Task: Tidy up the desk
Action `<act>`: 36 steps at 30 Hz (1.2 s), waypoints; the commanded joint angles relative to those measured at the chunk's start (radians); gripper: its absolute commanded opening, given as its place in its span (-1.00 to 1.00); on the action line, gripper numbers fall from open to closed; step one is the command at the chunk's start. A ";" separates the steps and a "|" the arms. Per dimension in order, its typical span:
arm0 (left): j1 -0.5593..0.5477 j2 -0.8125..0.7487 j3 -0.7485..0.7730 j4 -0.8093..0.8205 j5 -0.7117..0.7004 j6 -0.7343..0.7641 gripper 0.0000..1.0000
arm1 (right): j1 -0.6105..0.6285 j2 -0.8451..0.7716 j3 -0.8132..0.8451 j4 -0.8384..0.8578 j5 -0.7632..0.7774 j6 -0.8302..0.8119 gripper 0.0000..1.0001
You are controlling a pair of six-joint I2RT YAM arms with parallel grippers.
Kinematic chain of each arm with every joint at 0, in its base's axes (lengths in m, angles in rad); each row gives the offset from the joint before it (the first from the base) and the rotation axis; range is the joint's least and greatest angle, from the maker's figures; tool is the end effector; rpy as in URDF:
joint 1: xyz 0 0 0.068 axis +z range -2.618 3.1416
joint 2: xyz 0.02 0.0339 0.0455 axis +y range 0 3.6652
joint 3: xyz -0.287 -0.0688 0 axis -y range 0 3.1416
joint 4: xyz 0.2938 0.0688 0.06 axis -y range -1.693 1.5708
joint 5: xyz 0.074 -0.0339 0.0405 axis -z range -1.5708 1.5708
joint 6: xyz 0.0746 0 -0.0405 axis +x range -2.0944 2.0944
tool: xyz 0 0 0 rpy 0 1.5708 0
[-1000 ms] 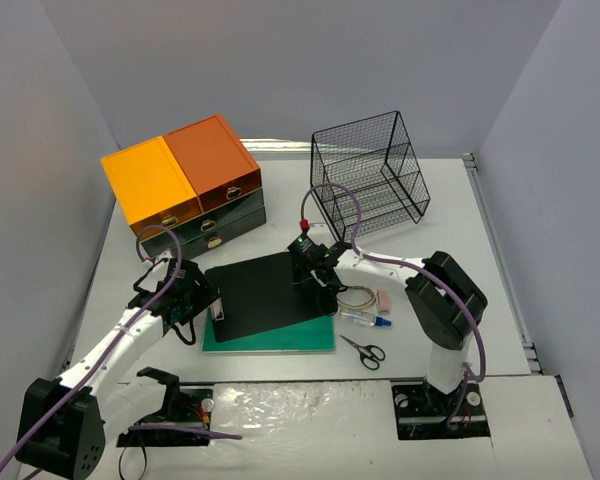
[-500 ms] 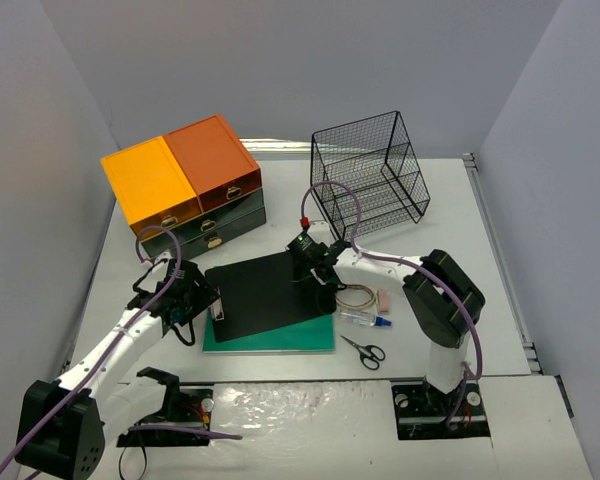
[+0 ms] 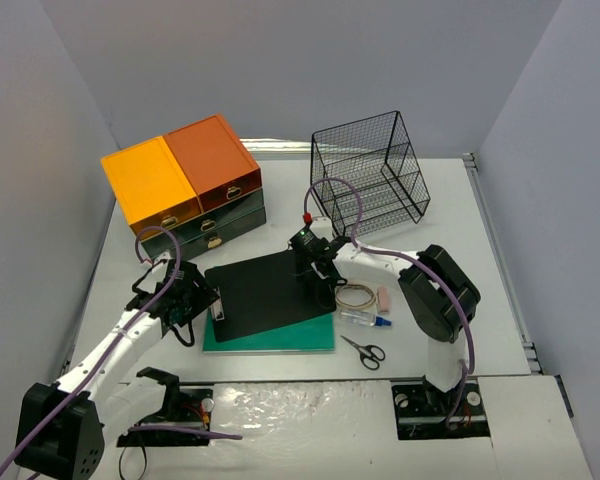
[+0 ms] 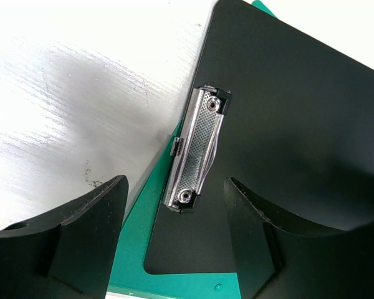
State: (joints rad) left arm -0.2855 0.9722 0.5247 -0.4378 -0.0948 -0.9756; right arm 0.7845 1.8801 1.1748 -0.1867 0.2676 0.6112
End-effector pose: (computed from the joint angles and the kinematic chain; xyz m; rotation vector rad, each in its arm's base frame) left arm 0.2351 -0.0617 0.1628 -0.8856 2.3387 -0.4303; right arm 0.3406 0.3121 0.1285 -0.0956 2.4408 0.3019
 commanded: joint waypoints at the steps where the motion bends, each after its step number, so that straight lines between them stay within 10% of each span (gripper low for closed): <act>1: 0.012 -0.022 -0.001 0.005 -0.017 0.006 0.18 | -0.005 0.013 0.016 -0.020 -0.020 -0.016 0.19; 36: 0.016 -0.096 -0.079 -0.022 -0.078 -0.051 0.19 | 0.088 0.004 0.021 -0.028 -0.090 -0.023 0.20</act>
State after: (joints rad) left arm -0.2790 0.8827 0.4379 -0.4921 -0.1538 -1.0096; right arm 0.8639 1.8839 1.1820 -0.1787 0.2012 0.5980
